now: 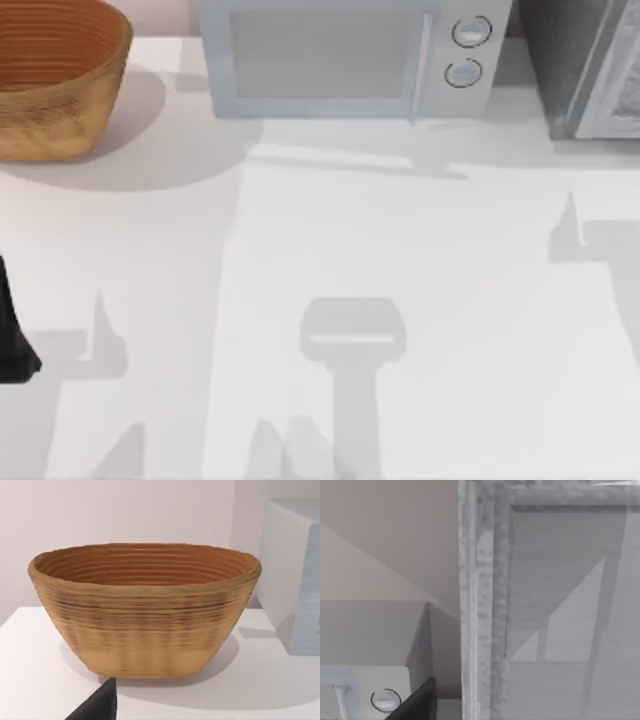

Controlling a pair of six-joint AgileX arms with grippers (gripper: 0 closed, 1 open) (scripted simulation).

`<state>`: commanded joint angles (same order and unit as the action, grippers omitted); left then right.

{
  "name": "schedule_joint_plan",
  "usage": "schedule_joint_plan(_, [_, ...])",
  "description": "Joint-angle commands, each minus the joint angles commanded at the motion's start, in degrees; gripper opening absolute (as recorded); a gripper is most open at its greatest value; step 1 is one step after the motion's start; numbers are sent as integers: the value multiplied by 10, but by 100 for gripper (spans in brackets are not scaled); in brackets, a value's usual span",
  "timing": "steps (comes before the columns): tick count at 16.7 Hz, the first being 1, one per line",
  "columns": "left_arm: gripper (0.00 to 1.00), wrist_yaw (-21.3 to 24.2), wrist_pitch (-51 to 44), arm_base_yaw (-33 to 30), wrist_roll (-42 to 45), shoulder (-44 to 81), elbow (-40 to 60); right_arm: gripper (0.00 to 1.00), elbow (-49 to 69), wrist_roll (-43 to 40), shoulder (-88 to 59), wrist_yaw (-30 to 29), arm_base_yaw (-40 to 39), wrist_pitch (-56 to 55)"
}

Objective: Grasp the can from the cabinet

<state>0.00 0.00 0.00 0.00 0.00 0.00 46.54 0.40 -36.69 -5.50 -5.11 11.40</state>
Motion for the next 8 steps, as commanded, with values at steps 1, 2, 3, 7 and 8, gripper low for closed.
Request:
schedule_joint_plan(1, [100, 0, 0, 0, 0, 0, 0, 100, 55, 1, -42, -6, -6, 14])
schedule_joint_plan(2, [100, 0, 0, 0, 0, 0, 0, 100, 109, 1, -83, -12, -11, 27])
schedule_joint_plan(3, [100, 0, 0, 0, 0, 0, 0, 100, 163, 2, -124, -18, -16, 40])
schedule_joint_plan(7, [100, 0, 0, 0, 0, 0, 0, 100, 359, 4, -267, -40, -36, 86])
schedule_joint_plan(8, [100, 0, 0, 0, 0, 0, 0, 100, 400, 4, -296, -44, -40, 95])
